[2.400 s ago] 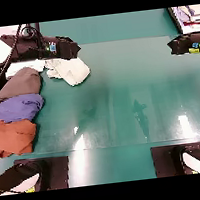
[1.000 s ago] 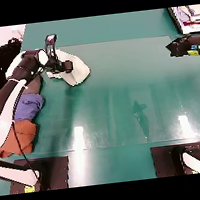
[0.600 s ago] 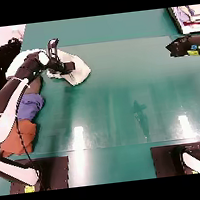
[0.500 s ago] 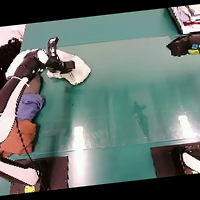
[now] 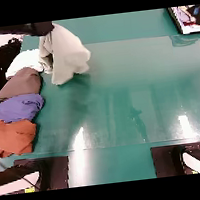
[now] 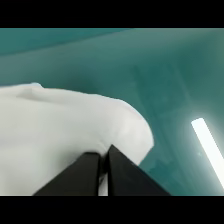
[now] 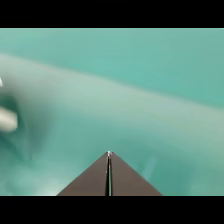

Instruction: Fold the shirts.

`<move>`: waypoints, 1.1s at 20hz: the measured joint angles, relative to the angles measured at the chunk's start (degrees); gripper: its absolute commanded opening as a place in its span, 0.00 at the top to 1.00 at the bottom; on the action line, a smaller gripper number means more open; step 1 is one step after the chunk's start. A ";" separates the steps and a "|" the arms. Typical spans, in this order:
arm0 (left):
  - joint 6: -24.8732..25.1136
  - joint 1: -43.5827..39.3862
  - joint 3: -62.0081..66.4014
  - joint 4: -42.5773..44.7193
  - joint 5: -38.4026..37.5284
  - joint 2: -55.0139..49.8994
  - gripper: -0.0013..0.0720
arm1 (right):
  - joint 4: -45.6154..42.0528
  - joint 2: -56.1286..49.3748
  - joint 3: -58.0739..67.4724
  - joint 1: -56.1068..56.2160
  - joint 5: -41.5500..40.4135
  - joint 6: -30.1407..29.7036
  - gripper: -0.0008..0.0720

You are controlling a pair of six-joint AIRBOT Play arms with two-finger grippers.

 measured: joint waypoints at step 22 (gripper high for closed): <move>1.70 -2.54 -32.09 -0.74 0.59 -2.12 0.20 | 0.50 0.11 5.11 -0.04 15.17 0.02 0.92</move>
